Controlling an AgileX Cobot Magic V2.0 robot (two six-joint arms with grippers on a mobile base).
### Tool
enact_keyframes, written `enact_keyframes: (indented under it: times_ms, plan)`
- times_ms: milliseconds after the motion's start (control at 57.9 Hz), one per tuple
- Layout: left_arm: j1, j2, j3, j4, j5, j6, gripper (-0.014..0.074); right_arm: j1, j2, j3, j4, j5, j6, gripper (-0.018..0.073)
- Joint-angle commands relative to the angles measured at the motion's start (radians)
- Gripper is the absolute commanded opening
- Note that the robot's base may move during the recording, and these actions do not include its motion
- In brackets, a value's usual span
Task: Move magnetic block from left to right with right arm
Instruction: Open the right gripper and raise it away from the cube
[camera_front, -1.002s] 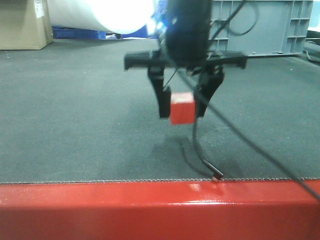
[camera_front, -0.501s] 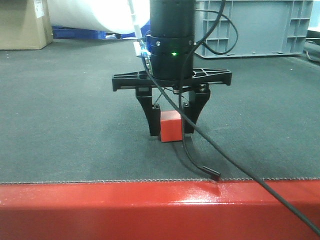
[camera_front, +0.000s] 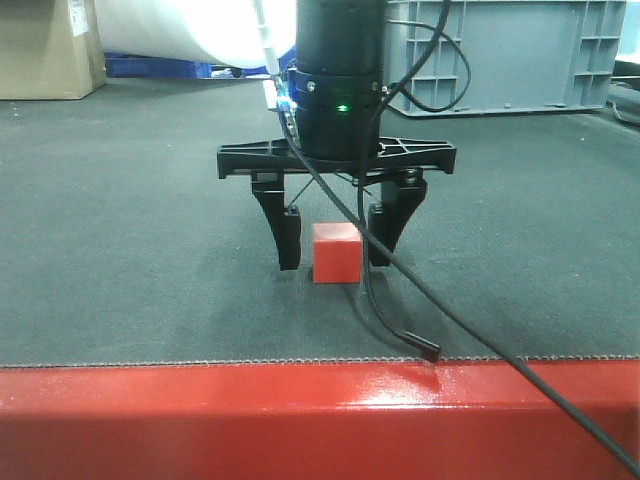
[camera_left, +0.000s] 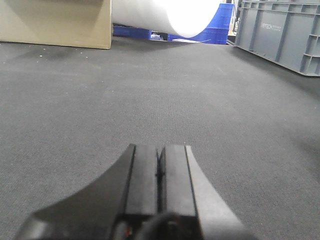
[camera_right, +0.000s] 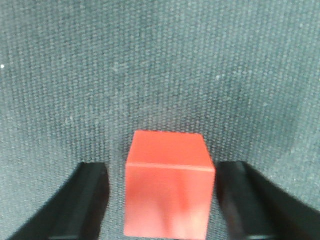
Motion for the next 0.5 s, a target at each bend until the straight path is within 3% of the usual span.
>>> enact_keyframes:
  times_ms: [0,328,484]
  plan:
    - [-0.006,-0.007,0.009,-0.003,-0.083,-0.007,-0.0126,-0.001,-0.089,-0.034,0.0,-0.001,-0.002,0.0582]
    - [-0.006,-0.007,0.009,-0.003,-0.083,-0.007,-0.0126,0.001,-0.225,-0.027,-0.016,-0.021,-0.03,0.0564]
    - [-0.006,-0.007,0.009,-0.003,-0.083,-0.007,-0.0126,0.001,-0.311,0.012,-0.017,-0.05,-0.117,0.0461]
